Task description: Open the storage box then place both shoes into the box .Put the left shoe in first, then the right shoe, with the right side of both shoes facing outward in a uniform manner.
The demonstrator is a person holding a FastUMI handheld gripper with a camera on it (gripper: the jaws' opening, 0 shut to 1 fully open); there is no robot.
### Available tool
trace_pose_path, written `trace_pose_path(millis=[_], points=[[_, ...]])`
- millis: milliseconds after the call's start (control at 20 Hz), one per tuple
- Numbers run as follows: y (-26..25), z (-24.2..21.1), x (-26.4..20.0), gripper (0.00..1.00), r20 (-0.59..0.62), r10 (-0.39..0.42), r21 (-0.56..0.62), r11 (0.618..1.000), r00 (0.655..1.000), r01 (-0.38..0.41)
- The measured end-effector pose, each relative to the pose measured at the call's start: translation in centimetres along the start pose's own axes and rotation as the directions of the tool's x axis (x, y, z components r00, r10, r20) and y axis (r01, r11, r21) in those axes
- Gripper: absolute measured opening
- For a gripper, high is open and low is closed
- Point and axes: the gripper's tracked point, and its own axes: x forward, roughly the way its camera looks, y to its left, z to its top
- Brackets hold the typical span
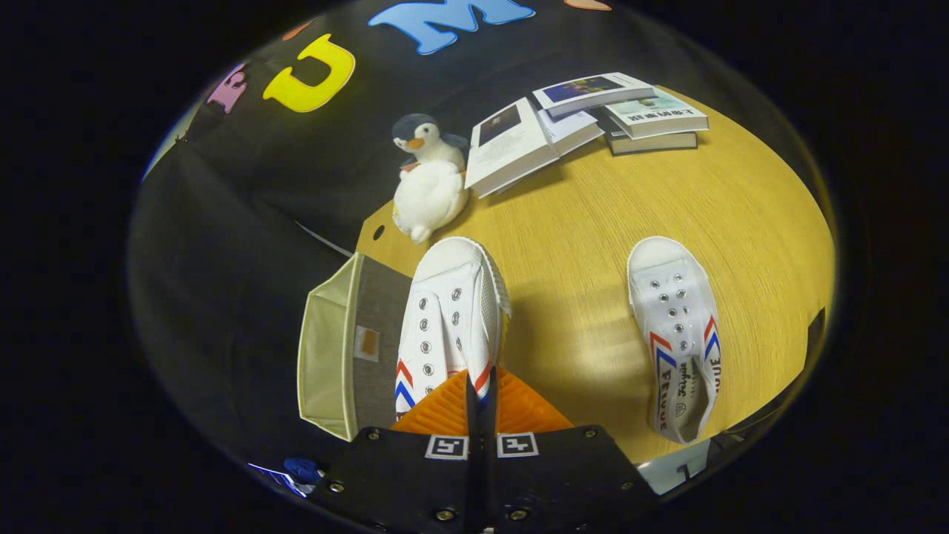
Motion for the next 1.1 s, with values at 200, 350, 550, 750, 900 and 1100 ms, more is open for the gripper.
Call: trace_pose_path(millis=[200,350,550,750,900,1100], points=[[4.3,1.5,-0.9,0.00,0.020,0.055,-0.022,0.998,0.998,-0.055],[7.3,2.4,-1.1,0.00,0.022,0.092,-0.035,0.995,0.996,-0.091],[10.9,2.0,0.4,0.00,0.008,0.116,-0.067,0.991,0.993,-0.115],[14.0,0.2,3.0,0.00,-0.030,0.134,-0.070,0.988,0.990,-0.136],[15.9,-0.3,4.8,0.00,-0.047,0.145,-0.070,0.987,0.988,-0.148],[17.7,-1.0,7.1,0.00,-0.059,0.143,-0.073,0.986,0.988,-0.147]])
